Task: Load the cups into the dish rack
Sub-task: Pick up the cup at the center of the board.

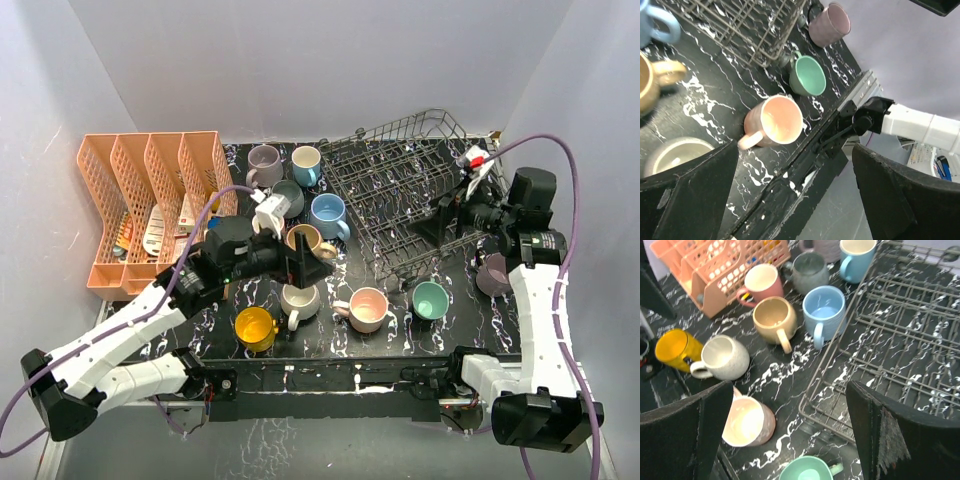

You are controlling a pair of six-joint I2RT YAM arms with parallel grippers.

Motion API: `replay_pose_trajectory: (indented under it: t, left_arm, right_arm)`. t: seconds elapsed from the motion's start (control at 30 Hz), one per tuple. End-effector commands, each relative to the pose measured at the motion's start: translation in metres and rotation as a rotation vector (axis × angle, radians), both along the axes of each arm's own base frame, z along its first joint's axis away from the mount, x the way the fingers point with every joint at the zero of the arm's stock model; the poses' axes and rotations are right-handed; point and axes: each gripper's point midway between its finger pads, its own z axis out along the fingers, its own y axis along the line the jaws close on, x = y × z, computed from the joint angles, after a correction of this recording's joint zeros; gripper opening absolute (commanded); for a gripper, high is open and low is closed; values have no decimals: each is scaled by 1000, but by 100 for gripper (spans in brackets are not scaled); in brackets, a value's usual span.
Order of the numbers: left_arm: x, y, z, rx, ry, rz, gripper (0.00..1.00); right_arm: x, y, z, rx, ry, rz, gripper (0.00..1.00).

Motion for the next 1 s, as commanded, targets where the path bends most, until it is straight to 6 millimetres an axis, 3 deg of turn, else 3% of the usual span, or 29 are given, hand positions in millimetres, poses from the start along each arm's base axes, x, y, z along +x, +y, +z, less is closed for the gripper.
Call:
replay_pose_trajectory:
  t: [0.0, 0.3, 0.53, 0.73, 0.97]
  left_arm:
    - [-2, -10, -3, -49, 6, 54, 93]
    - [-3, 27, -50, 86, 165, 277, 85]
    - [5, 81, -106, 497, 227, 460, 67]
    - [21, 74, -131, 637, 211, 440, 65]
    - [35, 72, -153, 738, 195, 446, 40]
  right_arm:
    - [-19, 12, -16, -59, -104, 163, 99]
    - [-31, 19, -55, -70, -105, 281, 98]
    - [-28, 17, -72, -84, -90, 267, 98]
    - [-28, 17, -80, -80, -68, 262, 98]
    - [-28, 16, -84, -81, -61, 256, 98]
